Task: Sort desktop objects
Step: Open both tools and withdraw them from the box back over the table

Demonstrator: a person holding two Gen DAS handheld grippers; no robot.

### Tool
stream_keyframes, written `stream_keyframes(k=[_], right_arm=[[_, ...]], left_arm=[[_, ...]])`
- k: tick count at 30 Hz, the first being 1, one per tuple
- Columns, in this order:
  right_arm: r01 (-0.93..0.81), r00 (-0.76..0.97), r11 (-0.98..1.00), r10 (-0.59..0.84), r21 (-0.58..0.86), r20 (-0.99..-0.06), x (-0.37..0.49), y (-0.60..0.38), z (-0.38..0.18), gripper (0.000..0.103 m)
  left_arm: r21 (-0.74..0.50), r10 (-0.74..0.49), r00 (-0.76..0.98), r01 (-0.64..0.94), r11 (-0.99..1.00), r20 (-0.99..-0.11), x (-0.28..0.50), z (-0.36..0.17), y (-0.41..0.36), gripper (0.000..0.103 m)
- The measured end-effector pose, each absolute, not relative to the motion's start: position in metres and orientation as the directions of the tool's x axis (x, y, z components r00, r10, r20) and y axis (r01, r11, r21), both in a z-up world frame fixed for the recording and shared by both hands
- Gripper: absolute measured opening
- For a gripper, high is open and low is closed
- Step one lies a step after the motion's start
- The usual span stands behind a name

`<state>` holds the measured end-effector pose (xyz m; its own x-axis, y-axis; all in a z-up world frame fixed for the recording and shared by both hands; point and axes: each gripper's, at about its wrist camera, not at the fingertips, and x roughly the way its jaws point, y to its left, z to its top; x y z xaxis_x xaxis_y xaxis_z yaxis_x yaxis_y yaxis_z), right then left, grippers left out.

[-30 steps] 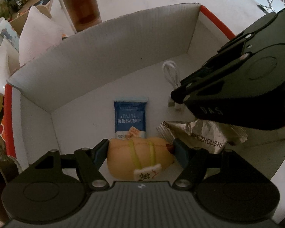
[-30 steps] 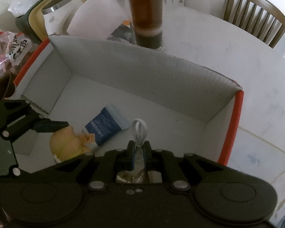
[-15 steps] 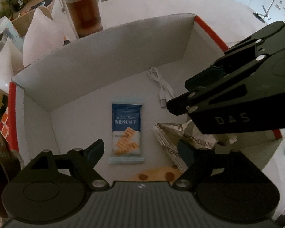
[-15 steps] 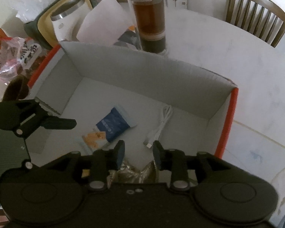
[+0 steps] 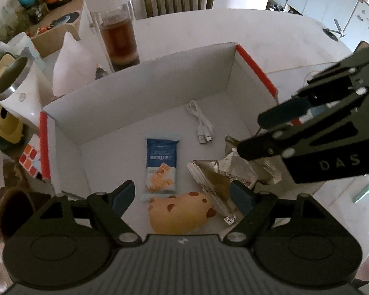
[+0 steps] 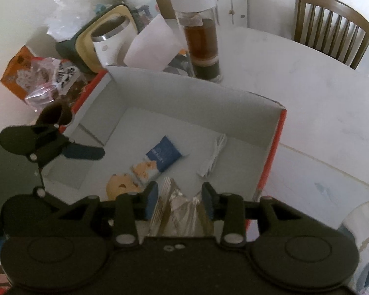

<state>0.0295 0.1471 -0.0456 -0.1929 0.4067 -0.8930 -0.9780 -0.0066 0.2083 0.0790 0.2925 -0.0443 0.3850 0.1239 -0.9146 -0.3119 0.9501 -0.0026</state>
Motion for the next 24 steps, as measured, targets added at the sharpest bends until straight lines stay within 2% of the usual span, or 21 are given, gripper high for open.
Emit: stream_keyframes(k=[20,23,24], right_arm=[[-0.969,-0.237,-0.040,0.432,0.244,-0.870,0.032,0.078,-0.007,0.046],[-0.968,-0.240,-0.040,0.442,0.248,-0.864,0.033,0.067,-0.002,0.055],[-0.968,-0.240,-0.039,0.449,0.249,-0.861,0.034,0.063,0.000,0.061]], left_arm=[[-0.013,0.138,0.441,-0.323,0.946,-0.887,0.051,-0.004,0.261,0.084],[-0.022,0.129,0.451,-0.316,0.949,-0.883,0.048,0.001,0.254,0.084],[-0.024,0.126,0.453,-0.313,0.950,-0.883,0.048,0.002,0.251,0.084]])
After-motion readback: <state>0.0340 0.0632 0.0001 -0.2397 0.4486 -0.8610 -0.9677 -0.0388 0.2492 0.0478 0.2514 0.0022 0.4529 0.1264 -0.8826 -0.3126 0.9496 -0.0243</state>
